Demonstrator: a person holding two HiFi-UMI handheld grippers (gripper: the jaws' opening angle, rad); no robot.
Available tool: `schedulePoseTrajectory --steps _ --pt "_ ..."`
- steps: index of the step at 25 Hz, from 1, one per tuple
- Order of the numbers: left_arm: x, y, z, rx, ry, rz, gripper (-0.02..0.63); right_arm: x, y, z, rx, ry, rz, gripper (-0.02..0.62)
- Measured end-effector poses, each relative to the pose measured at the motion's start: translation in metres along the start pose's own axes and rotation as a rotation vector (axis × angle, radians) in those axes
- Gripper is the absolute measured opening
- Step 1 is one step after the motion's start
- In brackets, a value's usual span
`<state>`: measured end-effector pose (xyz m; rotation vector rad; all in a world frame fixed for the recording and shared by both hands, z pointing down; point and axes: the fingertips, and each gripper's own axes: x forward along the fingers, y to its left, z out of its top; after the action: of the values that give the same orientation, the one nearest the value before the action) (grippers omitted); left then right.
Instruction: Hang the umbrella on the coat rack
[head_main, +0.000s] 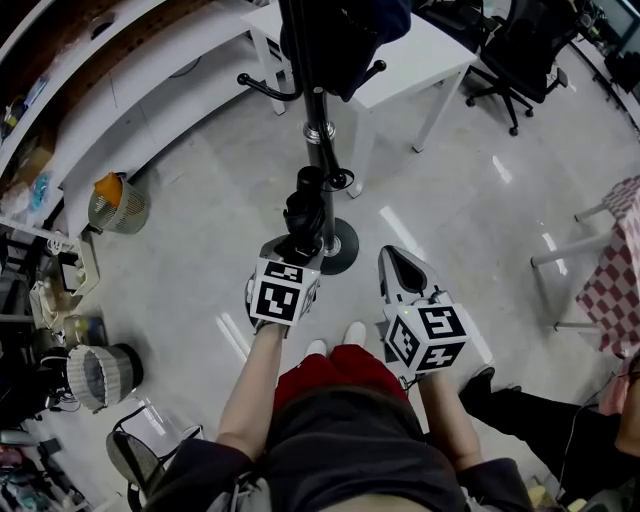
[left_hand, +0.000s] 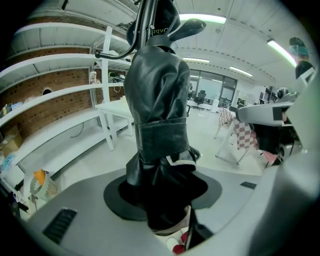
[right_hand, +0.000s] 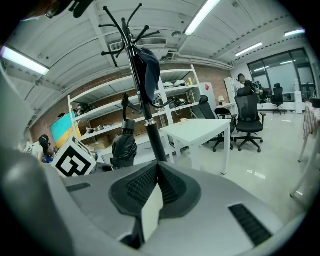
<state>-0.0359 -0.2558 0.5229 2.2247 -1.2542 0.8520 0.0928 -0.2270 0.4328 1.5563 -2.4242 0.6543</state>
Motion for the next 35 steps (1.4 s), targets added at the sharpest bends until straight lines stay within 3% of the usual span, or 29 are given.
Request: schedulePoseTrajectory --steps 35 --pt "0.066 0.013 0.000 -0.112 0.038 -0.003 0.193 0.013 -0.019 -0.016 0.016 0.066 0.006 0.018"
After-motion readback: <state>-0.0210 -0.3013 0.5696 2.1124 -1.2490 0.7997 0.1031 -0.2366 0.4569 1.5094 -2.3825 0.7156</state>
